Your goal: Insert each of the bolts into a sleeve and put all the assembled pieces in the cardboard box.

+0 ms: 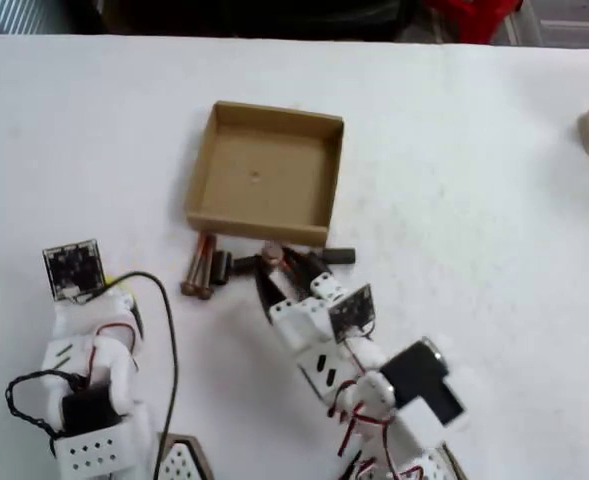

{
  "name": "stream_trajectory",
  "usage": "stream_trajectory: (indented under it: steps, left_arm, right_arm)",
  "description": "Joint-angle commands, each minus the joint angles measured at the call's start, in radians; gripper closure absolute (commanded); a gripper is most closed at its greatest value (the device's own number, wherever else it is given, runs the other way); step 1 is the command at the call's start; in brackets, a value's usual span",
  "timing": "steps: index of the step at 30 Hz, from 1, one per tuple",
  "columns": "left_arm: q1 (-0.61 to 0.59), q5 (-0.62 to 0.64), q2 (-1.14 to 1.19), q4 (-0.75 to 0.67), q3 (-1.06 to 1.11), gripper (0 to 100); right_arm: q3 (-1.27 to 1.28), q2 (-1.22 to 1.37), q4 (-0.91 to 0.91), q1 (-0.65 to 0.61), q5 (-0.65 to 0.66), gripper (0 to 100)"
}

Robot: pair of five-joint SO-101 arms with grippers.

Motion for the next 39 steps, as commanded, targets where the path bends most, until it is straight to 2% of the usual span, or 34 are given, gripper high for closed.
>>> stream_trajectory:
  steps: [1, 8, 13, 21, 24, 30, 34, 39]
  left_arm:
    - [-0.004, -0.011, -0.007, 0.008, 0.002, 98]
    - [-0.004, -0.011, -0.007, 0.009, 0.002, 98]
    - [-0.005, -0.012, -0.007, 0.011, 0.002, 98]
    - [-0.005, -0.014, -0.007, 0.029, 0.002, 98]
    - [-0.005, -0.014, -0.007, 0.029, 0.002, 98]
    - [-0.008, -0.014, -0.007, 0.026, 0.002, 98]
    - [-0.01, -0.014, -0.007, 0.026, 0.002, 98]
    - [-0.01, -0.014, -0.007, 0.025, 0.002, 98]
  right_arm:
    - [0.021, -0.179, 0.073, 0.053, 0.012, 98.2]
    - [0.015, -0.489, 0.412, 0.139, 0.014, 98.1]
    - [0.003, -0.74, 0.717, 0.165, 0.014, 98.1]
    - [-0.169, -1.096, 1.414, 0.229, 0.014, 98.1]
    - [-0.258, -1.147, 1.607, 0.225, 0.015, 98.1]
    - [-0.384, -1.147, 1.695, 0.229, 0.109, 98.1]
    - [-0.456, -1.147, 1.715, 0.229, 0.12, 98.1]
    - [-0.618, -1.096, 1.859, 0.229, 0.12, 98.1]
